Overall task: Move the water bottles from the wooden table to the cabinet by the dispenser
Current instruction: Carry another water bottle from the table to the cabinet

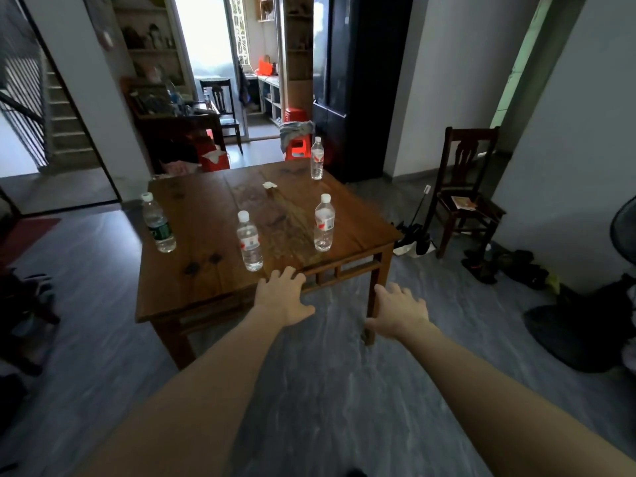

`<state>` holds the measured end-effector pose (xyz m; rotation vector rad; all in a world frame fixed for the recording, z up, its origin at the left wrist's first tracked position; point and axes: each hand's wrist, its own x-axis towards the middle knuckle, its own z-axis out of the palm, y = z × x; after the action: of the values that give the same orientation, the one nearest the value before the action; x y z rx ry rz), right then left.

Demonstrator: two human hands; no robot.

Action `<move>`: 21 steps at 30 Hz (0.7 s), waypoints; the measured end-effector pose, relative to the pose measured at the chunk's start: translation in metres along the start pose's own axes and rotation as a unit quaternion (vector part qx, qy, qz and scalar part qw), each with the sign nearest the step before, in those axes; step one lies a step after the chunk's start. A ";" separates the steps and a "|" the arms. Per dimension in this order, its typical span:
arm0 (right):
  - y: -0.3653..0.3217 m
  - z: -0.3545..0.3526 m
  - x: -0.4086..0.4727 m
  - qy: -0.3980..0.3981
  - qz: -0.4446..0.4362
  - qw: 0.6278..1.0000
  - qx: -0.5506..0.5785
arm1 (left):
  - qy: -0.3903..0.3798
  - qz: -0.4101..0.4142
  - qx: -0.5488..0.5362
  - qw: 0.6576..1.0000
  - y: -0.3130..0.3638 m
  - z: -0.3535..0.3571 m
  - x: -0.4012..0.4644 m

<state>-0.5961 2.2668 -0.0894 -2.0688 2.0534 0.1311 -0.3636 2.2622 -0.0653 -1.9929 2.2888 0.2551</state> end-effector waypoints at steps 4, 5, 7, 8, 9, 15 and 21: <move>0.010 -0.011 0.076 0.003 -0.007 1.000 0.008 | 0.005 -0.005 -0.004 1.000 -0.006 -0.018 0.069; 0.014 -0.014 0.095 0.000 -0.009 1.000 0.008 | 0.000 -0.008 -0.007 1.000 -0.006 -0.023 0.087; 0.020 -0.023 0.134 -0.009 -0.010 1.000 0.006 | -0.005 -0.023 -0.009 1.000 -0.004 -0.034 0.125; 0.023 -0.027 0.153 -0.013 -0.011 1.000 0.006 | -0.003 -0.032 -0.012 0.999 -0.003 -0.039 0.144; 0.025 -0.033 0.172 -0.014 -0.014 1.000 0.007 | 0.002 -0.040 -0.021 0.999 -0.001 -0.043 0.163; 0.026 -0.052 0.252 -0.018 -0.039 0.999 0.001 | -0.009 -0.062 -0.021 0.998 -0.005 -0.041 0.241; 0.031 -0.058 0.309 -0.061 -0.033 0.998 0.000 | -0.035 -0.076 -0.029 0.996 -0.018 -0.031 0.304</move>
<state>-0.6268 1.9528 -0.1041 -2.0713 1.9103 0.2399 -0.3876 1.9580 -0.0908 -2.1377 2.0975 0.3772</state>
